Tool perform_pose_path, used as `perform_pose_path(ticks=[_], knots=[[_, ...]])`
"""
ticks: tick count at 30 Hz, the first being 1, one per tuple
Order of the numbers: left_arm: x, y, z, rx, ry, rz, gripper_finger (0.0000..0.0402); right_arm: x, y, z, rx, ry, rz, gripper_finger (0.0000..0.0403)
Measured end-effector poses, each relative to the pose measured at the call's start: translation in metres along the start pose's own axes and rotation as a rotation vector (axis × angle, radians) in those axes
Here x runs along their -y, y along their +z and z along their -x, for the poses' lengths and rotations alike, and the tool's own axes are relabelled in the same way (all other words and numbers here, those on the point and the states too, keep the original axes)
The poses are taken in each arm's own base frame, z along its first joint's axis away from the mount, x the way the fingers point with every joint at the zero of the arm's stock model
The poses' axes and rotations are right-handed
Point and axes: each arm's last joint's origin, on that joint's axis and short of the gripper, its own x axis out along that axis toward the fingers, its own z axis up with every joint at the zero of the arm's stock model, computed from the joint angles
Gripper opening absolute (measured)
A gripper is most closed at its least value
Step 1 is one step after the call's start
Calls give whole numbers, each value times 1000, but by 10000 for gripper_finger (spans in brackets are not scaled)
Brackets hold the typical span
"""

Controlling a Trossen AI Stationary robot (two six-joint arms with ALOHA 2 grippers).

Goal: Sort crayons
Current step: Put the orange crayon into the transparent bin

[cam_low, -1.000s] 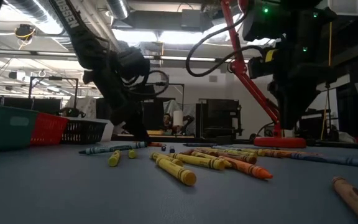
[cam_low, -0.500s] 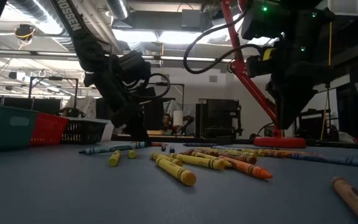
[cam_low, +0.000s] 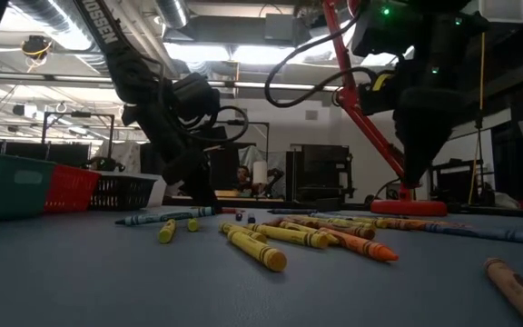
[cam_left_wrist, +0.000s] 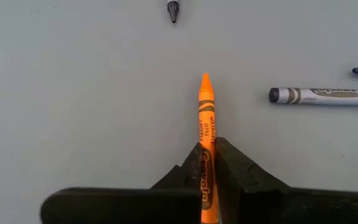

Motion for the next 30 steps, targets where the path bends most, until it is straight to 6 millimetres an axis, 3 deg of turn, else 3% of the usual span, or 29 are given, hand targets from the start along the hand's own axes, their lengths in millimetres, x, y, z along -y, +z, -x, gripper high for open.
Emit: perform_pose_path(ticks=[5, 17, 24, 30], knots=[[0, 6, 15, 34, 23, 19, 5, -1, 1, 0, 16, 8, -28, 117], [-8, 26, 80, 169, 169, 30, 5, -1, 5, 0, 67, -24, -33, 117], [-27, 20, 123, 168, 369, 105, 5, -1, 5, 0, 67, -24, -33, 117], [-47, 3, 148, 95, 527, 193, 5, -1, 5, 0, 67, -25, -33, 117]])
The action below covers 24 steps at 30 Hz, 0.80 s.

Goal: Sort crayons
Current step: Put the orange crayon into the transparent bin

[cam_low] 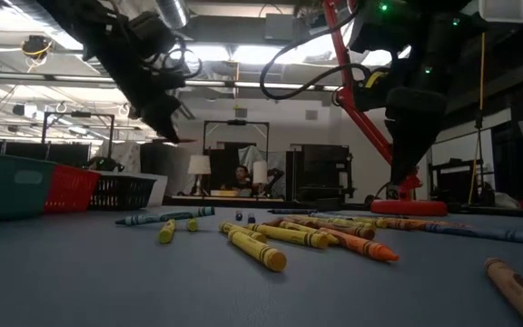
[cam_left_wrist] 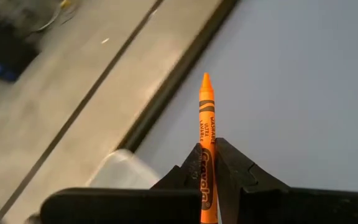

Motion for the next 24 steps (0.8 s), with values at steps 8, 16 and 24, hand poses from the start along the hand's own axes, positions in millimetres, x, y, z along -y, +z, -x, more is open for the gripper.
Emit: perform_pose_path(ticks=[8, 16, 24], knots=[[-31, -20, -4, -165, 136, 56, 5, 0, 0, 0, 0, -1, 0, 117], [-54, -33, -6, -244, 195, 123, 5, 0, 0, 0, 0, -1, -48, 117], [-67, -39, -6, -274, 245, 164, 38, 0, 0, 0, -1, -1, -51, 117]])
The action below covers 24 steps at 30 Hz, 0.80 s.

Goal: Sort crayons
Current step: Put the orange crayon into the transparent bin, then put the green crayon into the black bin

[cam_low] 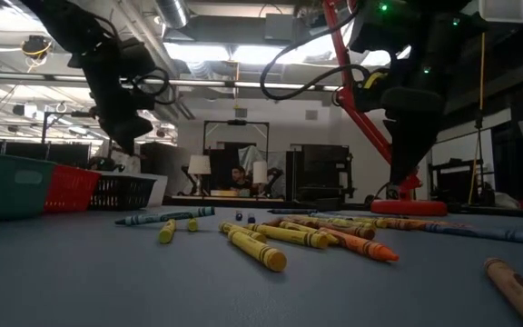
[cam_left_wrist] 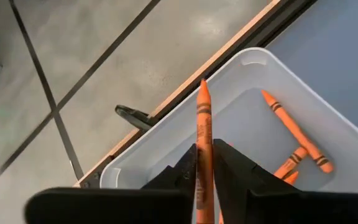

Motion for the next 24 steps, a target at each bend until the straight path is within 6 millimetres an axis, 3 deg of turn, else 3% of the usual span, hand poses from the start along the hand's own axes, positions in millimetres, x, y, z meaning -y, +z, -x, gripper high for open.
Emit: perform_pose_path(ticks=[6, 11, 24], knots=[[-1, 0, 0, 0, 0, 14, 76, -16, -8, -7, 1, -17, 36, 117], [0, 0, -1, -2, -6, 40, 84, -31, -14, -16, 35, -56, 89, 117], [1, 0, -1, 4, -39, 60, 85, -35, -18, -42, -18, -135, 94, 117]])
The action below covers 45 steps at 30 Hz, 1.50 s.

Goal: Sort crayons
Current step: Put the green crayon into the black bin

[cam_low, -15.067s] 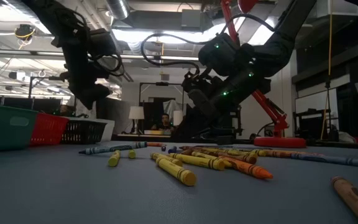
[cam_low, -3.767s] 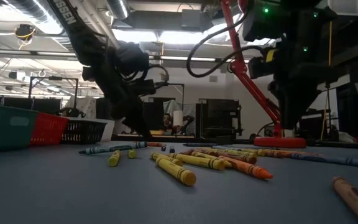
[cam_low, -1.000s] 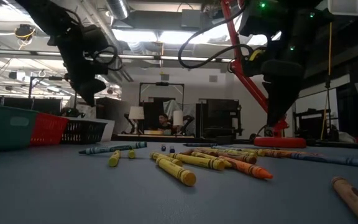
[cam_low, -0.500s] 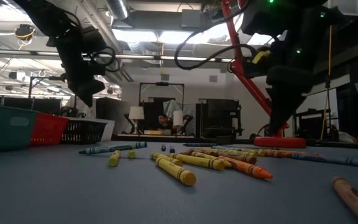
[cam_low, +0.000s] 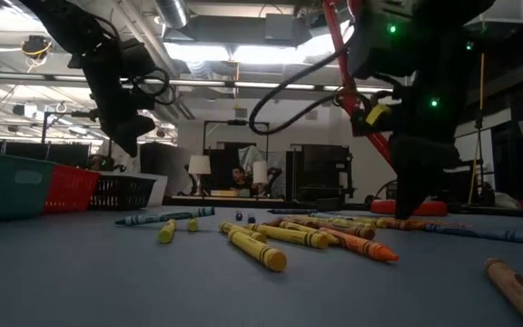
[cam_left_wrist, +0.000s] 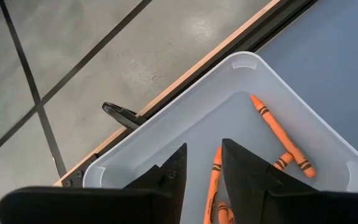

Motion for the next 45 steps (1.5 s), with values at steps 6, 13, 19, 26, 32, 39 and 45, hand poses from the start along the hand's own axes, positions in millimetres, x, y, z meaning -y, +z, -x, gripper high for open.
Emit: perform_pose_path(ticks=[6, 13, 19, 26, 32, 39, 45], knots=[[0, 0, 0, 0, 0, 0, 85, -2, -1, -8, -21, -23, 13, 117], [4, 1, 0, 23, -138, 0, 85, -2, -1, -8, -24, -24, 15, 108], [8, 1, 1, 45, -273, 0, 85, -1, -2, -9, -26, -39, 19, 51], [18, 3, 5, 57, -314, -33, 85, -1, -2, -9, -13, -61, 21, 12], [38, 7, 12, 107, -431, -95, 85, 0, -1, -9, -6, -68, 33, 14], [64, 13, 25, 201, -546, -176, 85, -5, 10, 0, 28, -49, 95, 15], [85, 14, 38, 257, -608, -248, 85, -14, 36, 21, 134, -33, 186, 15]])
